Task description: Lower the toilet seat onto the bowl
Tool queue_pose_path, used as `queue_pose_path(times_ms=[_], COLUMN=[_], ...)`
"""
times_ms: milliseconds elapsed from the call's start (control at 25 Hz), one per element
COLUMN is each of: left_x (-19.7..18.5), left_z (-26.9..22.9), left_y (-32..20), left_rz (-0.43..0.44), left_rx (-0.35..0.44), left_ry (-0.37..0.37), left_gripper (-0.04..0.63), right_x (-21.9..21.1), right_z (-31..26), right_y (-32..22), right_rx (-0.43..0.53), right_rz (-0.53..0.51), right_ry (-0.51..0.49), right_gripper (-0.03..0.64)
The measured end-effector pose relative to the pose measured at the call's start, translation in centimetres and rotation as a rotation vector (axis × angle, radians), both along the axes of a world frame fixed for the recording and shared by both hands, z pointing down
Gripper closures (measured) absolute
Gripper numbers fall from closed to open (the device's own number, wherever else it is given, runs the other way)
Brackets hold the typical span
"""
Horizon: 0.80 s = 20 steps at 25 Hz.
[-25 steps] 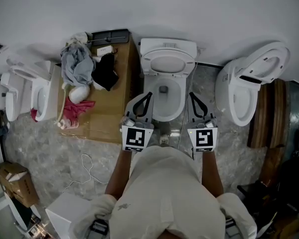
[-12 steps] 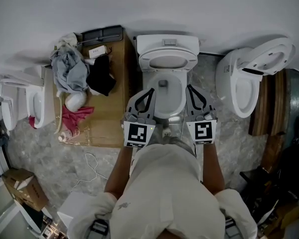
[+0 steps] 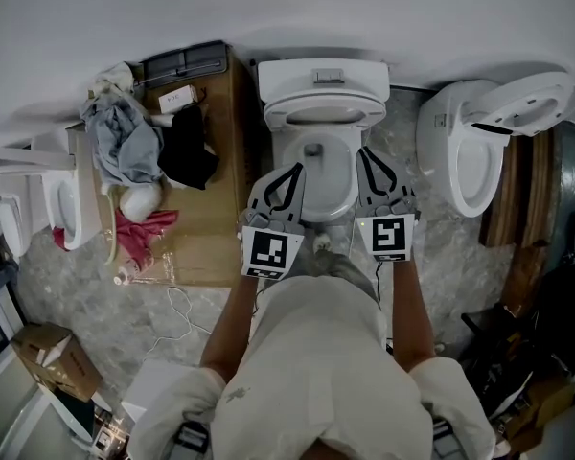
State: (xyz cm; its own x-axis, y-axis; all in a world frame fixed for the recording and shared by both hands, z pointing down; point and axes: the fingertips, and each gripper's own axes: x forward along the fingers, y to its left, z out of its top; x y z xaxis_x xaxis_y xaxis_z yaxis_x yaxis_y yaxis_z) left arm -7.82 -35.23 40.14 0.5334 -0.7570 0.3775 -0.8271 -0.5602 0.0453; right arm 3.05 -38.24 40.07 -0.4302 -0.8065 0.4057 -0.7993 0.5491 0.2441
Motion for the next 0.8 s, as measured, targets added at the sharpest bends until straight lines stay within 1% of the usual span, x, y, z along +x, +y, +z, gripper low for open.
queue_pose_path(times_ms=[320,480,800], left_x=[0.0,-0.1,0.0], left_z=[2.1,3.1,4.7], left_y=[-2.4,-3.3,-5.0], left_rz=[-0.009,-0.015,-0.016], left_rx=[-0.035,-0.048,-0.056], left_ry=[0.007,0.006,-0.003], left_gripper=[0.581,0.581,0.581], right_x=[-0.5,-0.2,-0.8], right_z=[3.0,5.4,8.3], right_y=[-3.2,-4.2,-6.6], right_rx=[-0.028,-0.063,-0.071], right_rz=[-0.028,-0.039,-0.087], right_ry=[0.063,0.118,0.184], right_gripper=[0.583,0.568,0.548])
